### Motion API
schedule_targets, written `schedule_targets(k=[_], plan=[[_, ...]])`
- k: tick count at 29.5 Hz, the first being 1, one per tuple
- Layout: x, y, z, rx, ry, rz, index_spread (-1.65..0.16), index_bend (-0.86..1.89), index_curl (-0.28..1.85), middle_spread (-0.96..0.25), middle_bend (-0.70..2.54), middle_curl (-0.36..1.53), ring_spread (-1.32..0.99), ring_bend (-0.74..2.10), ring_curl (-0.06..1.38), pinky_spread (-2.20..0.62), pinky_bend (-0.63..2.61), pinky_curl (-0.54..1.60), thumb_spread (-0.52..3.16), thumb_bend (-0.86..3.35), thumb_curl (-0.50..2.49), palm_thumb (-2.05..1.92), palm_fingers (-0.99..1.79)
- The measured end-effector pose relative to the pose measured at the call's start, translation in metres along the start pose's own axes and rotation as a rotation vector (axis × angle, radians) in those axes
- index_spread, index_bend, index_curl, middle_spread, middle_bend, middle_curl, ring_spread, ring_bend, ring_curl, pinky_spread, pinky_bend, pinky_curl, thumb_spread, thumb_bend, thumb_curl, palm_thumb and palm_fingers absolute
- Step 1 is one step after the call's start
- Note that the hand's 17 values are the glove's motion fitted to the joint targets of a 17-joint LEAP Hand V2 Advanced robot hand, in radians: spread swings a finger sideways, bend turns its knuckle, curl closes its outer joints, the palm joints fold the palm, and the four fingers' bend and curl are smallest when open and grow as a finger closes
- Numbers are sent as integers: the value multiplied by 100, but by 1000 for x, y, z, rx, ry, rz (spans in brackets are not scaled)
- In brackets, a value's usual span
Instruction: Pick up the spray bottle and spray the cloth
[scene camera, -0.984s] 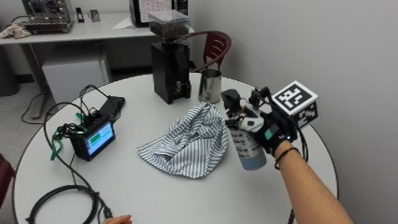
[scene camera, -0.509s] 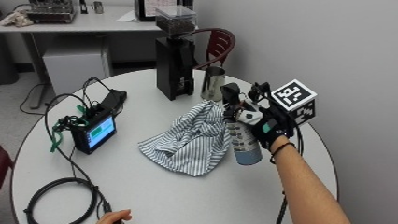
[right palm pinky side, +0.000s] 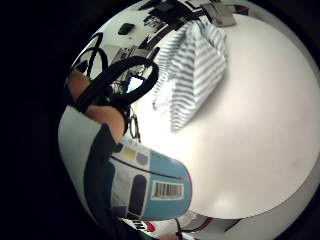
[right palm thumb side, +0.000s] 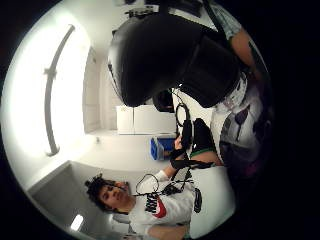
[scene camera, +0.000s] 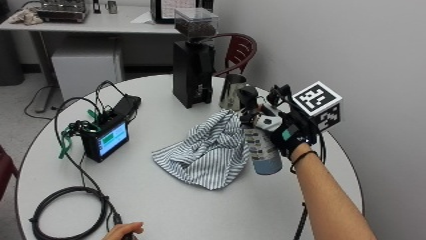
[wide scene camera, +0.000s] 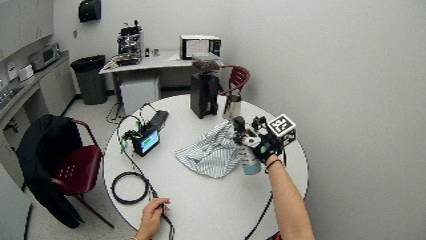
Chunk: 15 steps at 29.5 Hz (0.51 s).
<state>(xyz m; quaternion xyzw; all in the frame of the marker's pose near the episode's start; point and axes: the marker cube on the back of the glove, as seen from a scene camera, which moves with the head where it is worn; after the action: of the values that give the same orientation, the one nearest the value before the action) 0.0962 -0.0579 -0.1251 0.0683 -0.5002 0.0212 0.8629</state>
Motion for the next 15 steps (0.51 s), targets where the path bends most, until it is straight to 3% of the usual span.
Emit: schedule_targets(k=[3,11,15], plan=[[-13,-2,2,-4,5,-5,-24,10,24,-4,36,46,-8,58,43,-1,34,39,84,-3,55,88,114],[57,8,34,-93,12,134,-24,10,24,-4,37,46,-8,60,44,-1,36,39,84,-3,55,88,114],[31,8,11,-53,2,94,-23,10,24,-4,37,46,-8,61,44,-2,36,39,84,-3,55,88,114]])
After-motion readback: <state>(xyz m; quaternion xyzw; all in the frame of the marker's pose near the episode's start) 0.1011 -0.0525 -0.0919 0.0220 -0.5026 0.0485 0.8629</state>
